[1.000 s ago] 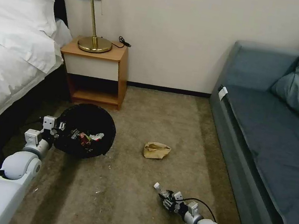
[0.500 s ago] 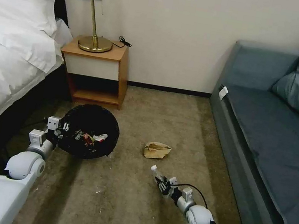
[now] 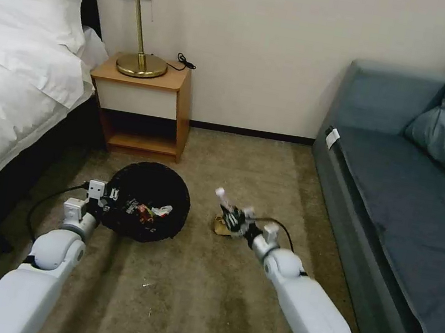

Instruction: Pick up the trash bin, then pick up the garbage on the floor and place it into the trash bin.

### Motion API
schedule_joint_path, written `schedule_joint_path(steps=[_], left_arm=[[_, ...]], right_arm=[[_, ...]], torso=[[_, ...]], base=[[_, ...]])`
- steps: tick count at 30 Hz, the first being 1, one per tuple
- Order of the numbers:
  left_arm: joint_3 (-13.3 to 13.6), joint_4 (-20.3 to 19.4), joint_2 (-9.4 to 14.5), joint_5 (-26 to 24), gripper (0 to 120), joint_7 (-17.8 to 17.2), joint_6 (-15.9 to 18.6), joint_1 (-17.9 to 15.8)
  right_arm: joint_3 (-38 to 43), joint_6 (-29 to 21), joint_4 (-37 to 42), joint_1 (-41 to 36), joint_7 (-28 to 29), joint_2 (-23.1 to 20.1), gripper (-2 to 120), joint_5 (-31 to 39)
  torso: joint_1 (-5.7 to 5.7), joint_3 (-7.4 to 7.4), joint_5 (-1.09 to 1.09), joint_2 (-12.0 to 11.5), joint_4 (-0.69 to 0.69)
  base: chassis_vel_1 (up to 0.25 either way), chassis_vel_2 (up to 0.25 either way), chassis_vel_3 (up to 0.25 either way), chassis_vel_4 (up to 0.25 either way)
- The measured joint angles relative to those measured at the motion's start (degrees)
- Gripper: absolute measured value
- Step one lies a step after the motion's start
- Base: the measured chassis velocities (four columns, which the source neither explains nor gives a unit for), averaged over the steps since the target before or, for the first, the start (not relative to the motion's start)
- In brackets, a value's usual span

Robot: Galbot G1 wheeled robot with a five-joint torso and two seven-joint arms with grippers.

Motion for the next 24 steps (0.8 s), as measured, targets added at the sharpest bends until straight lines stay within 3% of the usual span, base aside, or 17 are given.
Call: schedule_joint_path(steps=[10,24], left_arm=[[0.42,0.59,-0.31,0.06,4,-0.12,-0.01,-0.95],[0.2,0.17,-1.18,1.02,4,-0.51,-0.47,-0.04]], right_arm=[[-8.55,-0.57,-0.67,6.69,0.19,2.66,23,3.83],[-14.93,-0.43,-0.14,7.66,1.25,6.06,23,4.48]], torso=[[0.0,0.0,0.01,0.0,0.0],[0.0,0.0,0.01,0.0,-0.01]], base=[[0.0,0.0,0.0,0.0],[0.0,0.0,0.0,0.0]])
